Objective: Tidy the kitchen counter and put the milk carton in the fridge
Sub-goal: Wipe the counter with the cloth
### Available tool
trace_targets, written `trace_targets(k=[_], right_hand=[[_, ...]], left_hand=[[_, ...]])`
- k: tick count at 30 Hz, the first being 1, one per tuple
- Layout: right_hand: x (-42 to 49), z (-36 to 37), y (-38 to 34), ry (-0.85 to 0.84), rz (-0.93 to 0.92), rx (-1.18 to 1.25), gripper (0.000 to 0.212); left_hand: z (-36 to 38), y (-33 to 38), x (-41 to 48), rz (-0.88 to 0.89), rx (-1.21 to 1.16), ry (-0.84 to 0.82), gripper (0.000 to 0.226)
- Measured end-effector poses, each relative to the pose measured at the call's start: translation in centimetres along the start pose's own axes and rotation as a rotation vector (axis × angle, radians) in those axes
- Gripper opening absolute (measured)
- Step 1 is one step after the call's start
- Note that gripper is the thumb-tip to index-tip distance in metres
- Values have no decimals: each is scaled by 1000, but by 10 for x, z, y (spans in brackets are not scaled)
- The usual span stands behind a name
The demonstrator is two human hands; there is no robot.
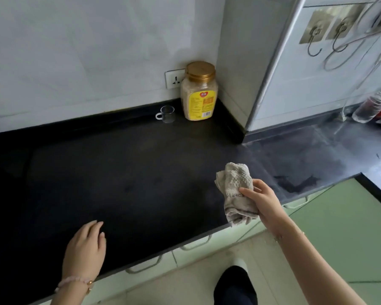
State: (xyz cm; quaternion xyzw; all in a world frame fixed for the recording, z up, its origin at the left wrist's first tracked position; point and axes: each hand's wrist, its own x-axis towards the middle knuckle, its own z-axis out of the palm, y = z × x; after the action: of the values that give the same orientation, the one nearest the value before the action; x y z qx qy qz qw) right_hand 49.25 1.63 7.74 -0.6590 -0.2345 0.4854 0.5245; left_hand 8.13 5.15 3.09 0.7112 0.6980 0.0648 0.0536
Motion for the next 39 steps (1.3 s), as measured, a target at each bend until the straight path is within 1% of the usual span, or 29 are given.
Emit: trace_targets(k=[5,8,11,14,17,21,23,25,27,29,31,32,34,39], right_hand=[[42,-80,-25,-30,-12,24,15],[67,-121,-42,-31,-6,12,16],[90,-155,-54,-38,15,-24,17],[113,-177,-62,-55,53,-44,21],[136,-184,-72,-72,45,-33,26],[164,-187,-84,-140,26,17,23],[180,-192,-82,-85,42,-24,28],[196,-200,-73,34,57,-204,35],[206,-211,-65,103,73,-455,39],[206,-216,-62,87,99,-631,43],[203,-217,-60,66,115,-719,47],[202,-216,-60,51,112,-725,49],[201,-211,-58,30,96,-649,45],[203,-199,-58,36,59,-540,36]], left_hand=[[20,157,18,210,-89,39,25],[33,237,23,283,-122,-7,29],[45,292,28,314,-92,-54,36],[58,325,38,310,-54,-85,41],[69,344,46,320,-3,-102,46],[76,356,54,321,38,-95,47],[77,356,57,321,52,-89,47],[79,355,59,317,47,-89,46],[80,354,59,308,33,-99,45],[83,352,59,327,55,-91,46],[84,352,59,337,68,-93,45],[86,351,59,341,70,-74,43],[86,352,59,332,71,-64,38],[86,351,61,343,64,-83,38]])
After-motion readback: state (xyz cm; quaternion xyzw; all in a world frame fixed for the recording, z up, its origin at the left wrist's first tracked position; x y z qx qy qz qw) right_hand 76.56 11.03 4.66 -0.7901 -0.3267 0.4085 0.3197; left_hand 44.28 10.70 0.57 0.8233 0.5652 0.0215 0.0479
